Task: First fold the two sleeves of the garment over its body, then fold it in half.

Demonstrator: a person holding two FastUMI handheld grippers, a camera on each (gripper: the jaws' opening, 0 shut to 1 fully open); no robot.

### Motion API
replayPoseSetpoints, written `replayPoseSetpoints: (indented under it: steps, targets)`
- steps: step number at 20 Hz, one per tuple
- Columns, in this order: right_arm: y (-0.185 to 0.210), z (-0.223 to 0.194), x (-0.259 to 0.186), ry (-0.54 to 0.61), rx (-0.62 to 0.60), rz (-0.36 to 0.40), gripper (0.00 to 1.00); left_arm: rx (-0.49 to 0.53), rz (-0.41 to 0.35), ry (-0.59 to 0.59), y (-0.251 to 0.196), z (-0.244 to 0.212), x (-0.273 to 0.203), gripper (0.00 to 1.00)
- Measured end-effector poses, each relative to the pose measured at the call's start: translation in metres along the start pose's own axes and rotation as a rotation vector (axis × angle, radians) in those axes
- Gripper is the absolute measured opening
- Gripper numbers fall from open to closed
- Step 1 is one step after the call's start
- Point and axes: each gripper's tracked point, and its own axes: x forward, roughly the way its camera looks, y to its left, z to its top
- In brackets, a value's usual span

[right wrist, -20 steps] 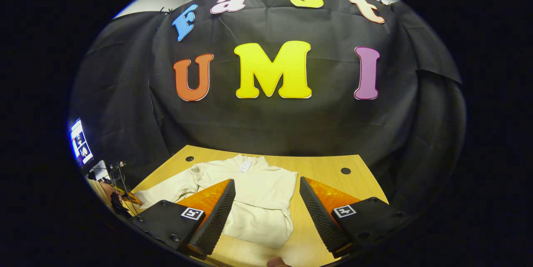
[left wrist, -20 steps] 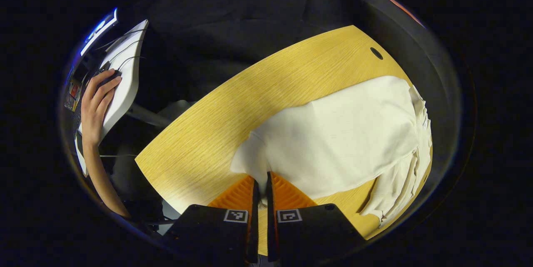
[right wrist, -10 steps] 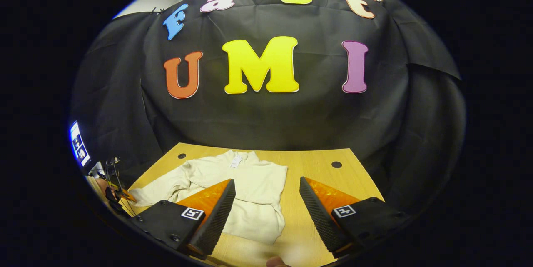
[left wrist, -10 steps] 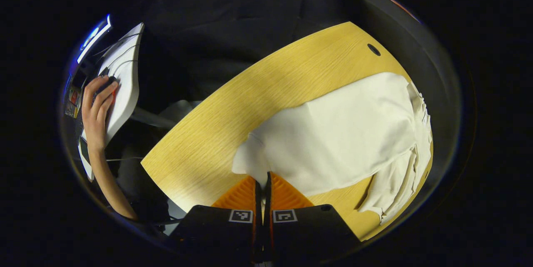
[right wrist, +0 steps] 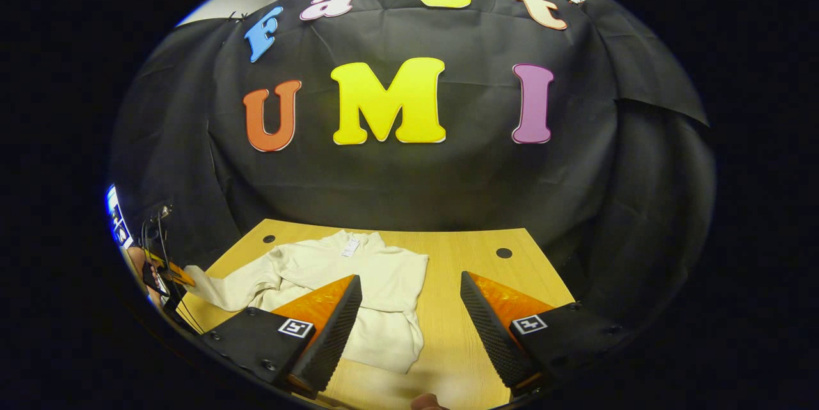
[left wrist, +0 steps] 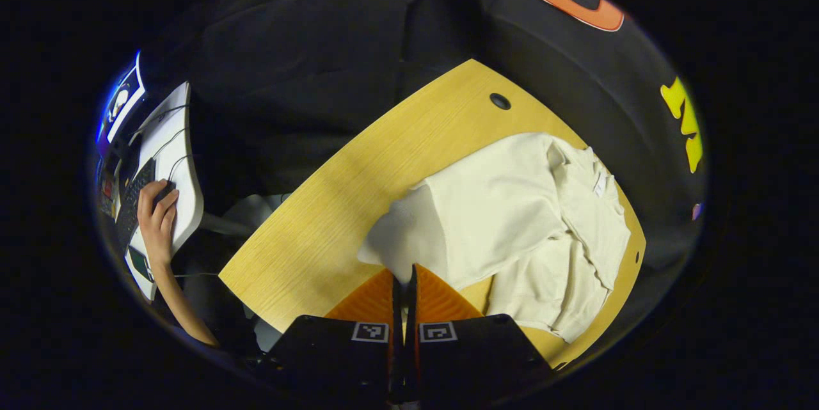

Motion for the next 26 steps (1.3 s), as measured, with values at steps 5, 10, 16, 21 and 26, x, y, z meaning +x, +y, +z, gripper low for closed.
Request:
replayPoseSetpoints:
  steps: [5, 10, 16, 21, 26]
  targets:
    - [-0.019, 0.001, -0.004, -0.002, 0.002, -0.015, 0.96, 0.051, -0.119, -0.044, -0.099, 0.025, -0.004, 0.00]
    - [-0.062, 0.010, -0.011, -0.034, -0.006, -0.087, 0.96, 0.136, -0.206, -0.068, -0.204, 0.038, 0.001, 0.04]
    - [-0.108, 0.010, -0.026, -0.039, 0.033, -0.151, 0.96, 0.239, -0.291, -0.030, -0.344, 0.026, 0.031, 0.10]
    - [-0.141, 0.003, -0.032, -0.023, 0.042, -0.187, 0.96, 0.318, -0.316, 0.027, -0.443, -0.002, 0.055, 0.03]
    - [-0.174, -0.017, -0.034, 0.030, 0.079, -0.233, 0.96, 0.434, -0.342, 0.052, -0.540, -0.026, 0.067, 0.04]
